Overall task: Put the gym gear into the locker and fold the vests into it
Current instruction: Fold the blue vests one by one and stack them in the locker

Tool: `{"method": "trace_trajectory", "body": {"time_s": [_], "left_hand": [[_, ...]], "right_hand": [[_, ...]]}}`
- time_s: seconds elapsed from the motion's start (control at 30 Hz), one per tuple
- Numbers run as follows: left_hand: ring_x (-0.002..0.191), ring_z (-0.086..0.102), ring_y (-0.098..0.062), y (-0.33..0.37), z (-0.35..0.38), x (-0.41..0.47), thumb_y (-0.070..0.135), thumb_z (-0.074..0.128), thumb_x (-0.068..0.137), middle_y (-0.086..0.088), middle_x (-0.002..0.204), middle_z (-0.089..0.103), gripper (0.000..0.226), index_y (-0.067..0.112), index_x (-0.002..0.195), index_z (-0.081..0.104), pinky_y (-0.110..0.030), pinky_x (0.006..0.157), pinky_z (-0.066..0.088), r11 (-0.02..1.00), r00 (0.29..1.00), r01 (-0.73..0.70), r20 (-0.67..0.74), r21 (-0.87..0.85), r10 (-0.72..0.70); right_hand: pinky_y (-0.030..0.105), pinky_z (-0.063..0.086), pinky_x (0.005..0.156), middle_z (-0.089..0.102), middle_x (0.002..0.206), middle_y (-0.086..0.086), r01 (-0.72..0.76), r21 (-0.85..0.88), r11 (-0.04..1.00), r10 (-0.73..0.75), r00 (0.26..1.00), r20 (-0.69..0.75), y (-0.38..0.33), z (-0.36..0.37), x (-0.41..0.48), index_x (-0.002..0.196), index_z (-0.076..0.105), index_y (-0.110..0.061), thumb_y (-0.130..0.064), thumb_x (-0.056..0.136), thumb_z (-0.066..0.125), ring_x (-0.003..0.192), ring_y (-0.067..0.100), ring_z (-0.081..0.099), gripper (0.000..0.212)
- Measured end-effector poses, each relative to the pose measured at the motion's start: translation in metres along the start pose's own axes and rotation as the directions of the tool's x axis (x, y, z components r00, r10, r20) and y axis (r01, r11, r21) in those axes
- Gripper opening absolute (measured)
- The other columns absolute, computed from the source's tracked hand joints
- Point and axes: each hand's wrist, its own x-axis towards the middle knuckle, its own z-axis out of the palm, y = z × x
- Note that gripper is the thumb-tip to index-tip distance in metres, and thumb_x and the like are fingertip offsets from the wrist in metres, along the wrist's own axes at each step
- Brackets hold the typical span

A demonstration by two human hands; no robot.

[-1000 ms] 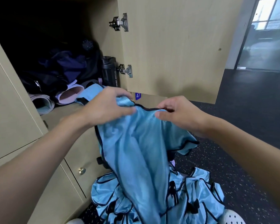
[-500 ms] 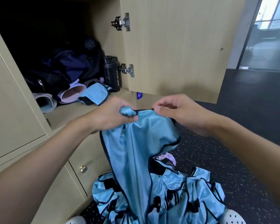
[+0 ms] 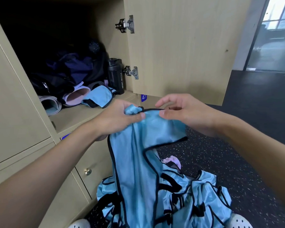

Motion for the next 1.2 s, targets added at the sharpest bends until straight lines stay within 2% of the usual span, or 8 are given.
{"method": "trace_trajectory", "body": {"time_s": [0.17, 0.3, 0.4, 0.57, 0.77, 1.0, 1.1, 1.2], "left_hand": [[0.055, 0.045, -0.014, -0.006, 0.000, 0.000, 0.028, 0.076, 0.086, 0.001, 0.067, 0.055, 0.025, 0.005, 0.091, 0.069, -0.025, 0.053, 0.037, 0.999, 0.999, 0.015, -0.031, 0.038, -0.014], [0.088, 0.069, -0.012, -0.004, 0.010, -0.002, 0.030, 0.078, 0.084, -0.001, 0.101, 0.076, 0.031, 0.019, 0.112, 0.072, -0.031, 0.087, 0.053, 0.993, 0.993, 0.044, 0.109, -0.106, -0.032], [0.073, 0.059, -0.011, 0.001, 0.012, -0.004, 0.022, 0.073, 0.089, 0.001, 0.080, 0.071, 0.006, 0.016, 0.090, 0.073, -0.024, 0.067, 0.047, 0.982, 0.991, 0.037, 0.133, -0.183, -0.012], [0.046, 0.035, -0.002, 0.005, 0.009, -0.004, 0.018, 0.069, 0.093, 0.015, 0.051, 0.044, 0.028, 0.023, 0.066, 0.064, -0.015, 0.045, 0.029, 0.990, 0.998, 0.028, 0.059, -0.136, -0.020], [0.067, 0.045, -0.010, 0.004, 0.006, 0.001, 0.019, 0.071, 0.091, -0.001, 0.073, 0.052, 0.013, 0.008, 0.086, 0.066, -0.024, 0.063, 0.037, 0.988, 0.996, -0.035, -0.085, -0.150, 0.023], [0.051, 0.040, -0.007, 0.006, 0.006, 0.002, 0.023, 0.071, 0.091, 0.004, 0.065, 0.047, 0.015, 0.013, 0.083, 0.063, -0.017, 0.046, 0.032, 0.994, 0.987, -0.043, -0.161, -0.102, 0.026], [0.055, 0.051, 0.000, 0.012, 0.005, -0.001, 0.023, 0.073, 0.090, 0.002, 0.076, 0.062, 0.014, 0.009, 0.094, 0.073, -0.010, 0.050, 0.038, 0.984, 0.986, -0.111, -0.139, -0.139, 0.091], [0.080, 0.066, 0.000, 0.018, 0.007, -0.003, 0.022, 0.075, 0.087, 0.005, 0.091, 0.075, 0.015, 0.014, 0.100, 0.076, -0.017, 0.073, 0.051, 0.975, 0.977, -0.165, -0.158, -0.151, 0.141]], "right_hand": [[0.027, 0.047, 0.065, 0.061, 0.084, 0.009, 0.022, -0.018, 1.000, -0.023, 0.996, -0.091, 0.001, -0.005, -0.001, 0.106, 0.065, -0.026, -0.009, 0.093, 0.064, 0.069, 0.016, 0.055, 0.022], [0.028, 0.047, 0.064, 0.064, 0.083, 0.013, 0.061, 0.089, 0.994, -0.055, 0.997, -0.063, -0.005, 0.001, -0.003, 0.094, 0.066, -0.017, -0.001, 0.094, 0.060, 0.072, 0.020, 0.056, 0.017], [0.029, 0.043, 0.065, 0.060, 0.084, 0.015, 0.037, 0.130, 0.991, -0.032, 0.999, -0.040, -0.008, 0.005, -0.005, 0.085, 0.068, -0.014, 0.001, 0.094, 0.059, 0.076, 0.022, 0.053, 0.019], [0.034, 0.057, 0.079, 0.069, 0.108, 0.029, -0.051, 0.315, 0.948, 0.039, 0.998, 0.045, -0.012, 0.002, -0.006, 0.100, 0.072, -0.003, 0.002, 0.100, 0.043, 0.088, 0.029, 0.065, 0.029], [0.035, 0.059, 0.088, 0.070, 0.106, 0.029, -0.024, 0.293, 0.956, -0.009, 0.994, 0.110, -0.009, 0.000, -0.007, 0.115, 0.063, 0.003, 0.019, 0.092, 0.048, 0.092, 0.032, 0.072, 0.032], [0.016, 0.047, 0.063, 0.067, 0.075, 0.004, 0.177, -0.057, 0.983, -0.183, 0.974, -0.132, -0.011, 0.005, -0.005, 0.081, 0.071, -0.010, -0.005, 0.090, 0.067, 0.062, 0.003, 0.056, 0.011], [0.017, 0.047, 0.072, 0.064, 0.082, -0.001, 0.198, -0.053, 0.979, -0.203, 0.972, -0.116, -0.013, 0.008, -0.006, 0.072, 0.067, -0.015, -0.010, 0.083, 0.075, 0.073, 0.004, 0.056, 0.015], [0.026, 0.053, 0.090, 0.072, 0.099, -0.004, 0.183, 0.046, 0.982, -0.177, 0.978, -0.112, -0.011, 0.016, -0.005, 0.070, 0.068, -0.017, -0.012, 0.077, 0.081, 0.095, 0.011, 0.068, 0.015]]}}
